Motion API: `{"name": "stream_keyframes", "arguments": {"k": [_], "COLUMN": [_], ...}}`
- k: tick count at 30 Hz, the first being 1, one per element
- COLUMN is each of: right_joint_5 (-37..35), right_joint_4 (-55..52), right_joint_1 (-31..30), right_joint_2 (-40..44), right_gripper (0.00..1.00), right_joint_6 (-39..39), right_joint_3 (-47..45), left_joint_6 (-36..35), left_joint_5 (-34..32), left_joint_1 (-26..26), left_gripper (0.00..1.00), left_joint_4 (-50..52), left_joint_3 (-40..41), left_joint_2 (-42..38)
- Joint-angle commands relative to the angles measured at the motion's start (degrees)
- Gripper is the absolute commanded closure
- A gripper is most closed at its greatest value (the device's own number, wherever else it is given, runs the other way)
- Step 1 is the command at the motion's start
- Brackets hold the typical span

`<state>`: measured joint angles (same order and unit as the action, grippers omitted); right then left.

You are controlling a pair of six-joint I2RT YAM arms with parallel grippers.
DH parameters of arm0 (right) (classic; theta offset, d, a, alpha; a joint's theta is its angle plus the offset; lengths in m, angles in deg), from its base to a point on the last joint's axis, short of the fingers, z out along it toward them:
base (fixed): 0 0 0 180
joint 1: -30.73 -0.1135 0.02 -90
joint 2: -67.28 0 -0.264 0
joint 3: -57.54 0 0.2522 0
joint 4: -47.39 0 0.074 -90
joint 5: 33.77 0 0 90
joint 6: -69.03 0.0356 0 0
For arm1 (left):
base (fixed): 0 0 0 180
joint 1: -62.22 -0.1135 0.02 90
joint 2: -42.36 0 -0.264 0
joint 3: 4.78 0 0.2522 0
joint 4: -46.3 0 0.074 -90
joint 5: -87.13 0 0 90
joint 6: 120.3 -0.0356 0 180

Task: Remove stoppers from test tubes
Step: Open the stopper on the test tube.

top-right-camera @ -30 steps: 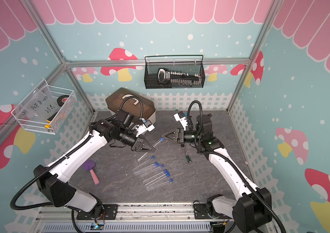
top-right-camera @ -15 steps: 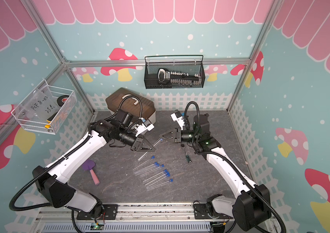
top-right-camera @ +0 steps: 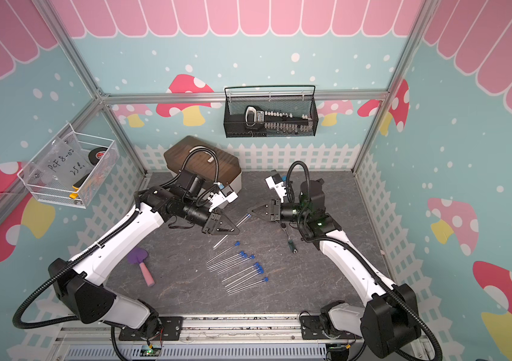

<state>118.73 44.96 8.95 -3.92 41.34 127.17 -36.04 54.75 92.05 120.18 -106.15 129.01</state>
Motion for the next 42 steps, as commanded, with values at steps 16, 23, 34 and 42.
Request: {"name": "stream_keyframes", "arguments": {"k": [16,23,34,42], "right_joint_5": [-4.71,-4.25,-4.93,-5.46], "right_joint_4": [16.79,19.72,18.9,18.48], "right_joint_1": [-0.24,0.4,-2.92,-3.42], "right_joint_2": [0.54,0.01,-0.64,0.29], "right_gripper": [1.0,0.52,0.63,0.8], "right_joint_6": [13.43,16.11,15.58,15.32], "right_joint_3": [-5.09,-5.08,-5.11,-5.74], "left_joint_6": [0.14,0.64,1.17,1.17], "left_joint_5": [-1.45,-1.55,-1.65,-1.69], "left_joint_1": [-0.61,-0.62,-0.68,-0.64], "left_gripper": [1.0,1.0,1.0,1.0], "left_joint_4": [-3.14,-4.09,-4.75,-4.83], "left_joint_3": [2.02,2.41,2.36,2.81], "left_joint_2": [-3.19,-3.69,-4.01,-4.47]}}
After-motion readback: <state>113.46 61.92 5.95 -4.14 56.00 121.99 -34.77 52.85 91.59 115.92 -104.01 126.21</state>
